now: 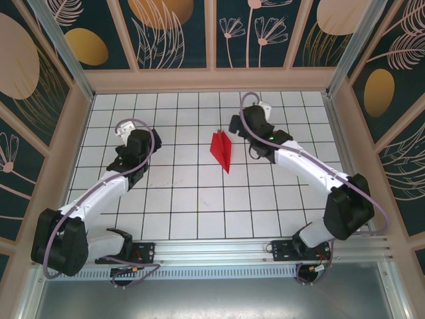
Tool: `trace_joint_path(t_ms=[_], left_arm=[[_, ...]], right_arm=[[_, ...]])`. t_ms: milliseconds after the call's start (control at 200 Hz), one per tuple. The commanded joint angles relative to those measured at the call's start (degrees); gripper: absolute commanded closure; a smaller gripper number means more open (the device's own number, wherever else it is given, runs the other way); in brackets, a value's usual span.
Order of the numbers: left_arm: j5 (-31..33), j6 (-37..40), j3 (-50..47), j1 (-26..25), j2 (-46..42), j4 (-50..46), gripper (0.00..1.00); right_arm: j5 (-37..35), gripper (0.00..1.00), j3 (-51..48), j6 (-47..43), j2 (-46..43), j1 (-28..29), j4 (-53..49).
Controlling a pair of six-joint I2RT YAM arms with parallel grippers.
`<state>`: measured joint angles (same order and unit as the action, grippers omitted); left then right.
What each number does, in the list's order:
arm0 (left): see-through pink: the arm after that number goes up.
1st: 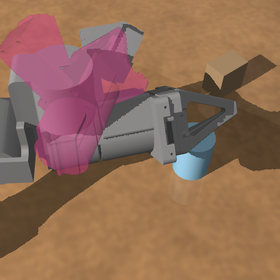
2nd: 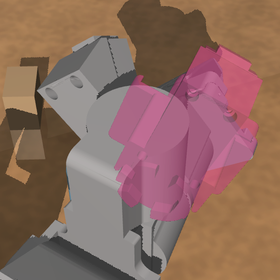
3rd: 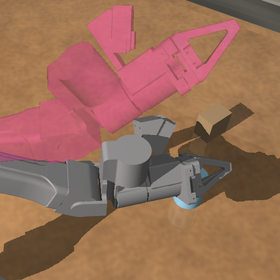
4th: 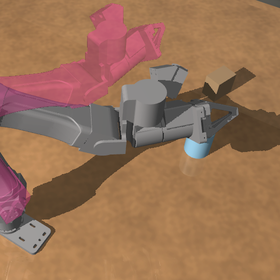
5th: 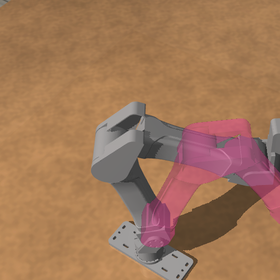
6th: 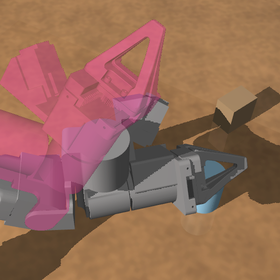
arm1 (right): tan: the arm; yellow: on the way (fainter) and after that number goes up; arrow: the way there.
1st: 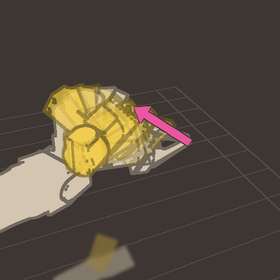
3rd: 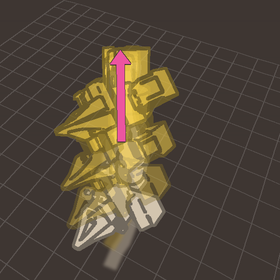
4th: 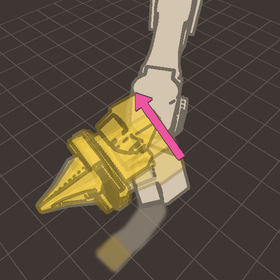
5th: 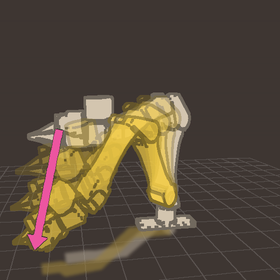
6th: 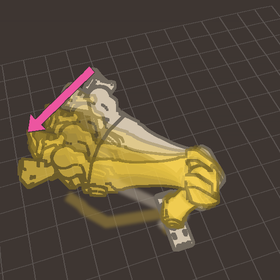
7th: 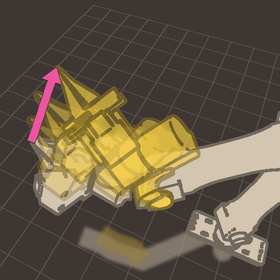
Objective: Fold a paper plane with a square sheet of paper (pick it up from the middle)
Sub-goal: Move a paper plane to the center of the table, then reset both arms
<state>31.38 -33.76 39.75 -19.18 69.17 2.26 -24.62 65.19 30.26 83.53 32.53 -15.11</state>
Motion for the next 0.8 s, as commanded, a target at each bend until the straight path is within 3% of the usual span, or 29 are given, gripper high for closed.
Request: trace_joint_path(t_ms=[0,235,405,655,796], left_arm=[[7.3,7.5,-6.0,3.3,-2.9,10.1,0.02],[7.2,19.5,-17.7,10.0,-1.1,33.2,0.02],[-0.2,28.2,-24.1,11.8,4.6,51.6,0.01],[-16.3,30.3,-27.5,16.0,9.4,66.2,0.02],[-21.0,29.0,-28.1,17.8,16.0,74.3,0.01]], right_arm=[[-6.5,0.01,-7.7,-5.5,-3.6,-6.5,5.5],[-8.2,0.01,-25.6,-17.5,-9.8,-21.5,26.4],[1.5,0.01,-35.5,-19.9,-9.6,-30.3,42.3],[9.6,0.01,-44.2,-25.8,-3.9,-31.5,65.6],[13.9,0.01,-47.0,-27.7,-1.0,-32.4,73.8]])
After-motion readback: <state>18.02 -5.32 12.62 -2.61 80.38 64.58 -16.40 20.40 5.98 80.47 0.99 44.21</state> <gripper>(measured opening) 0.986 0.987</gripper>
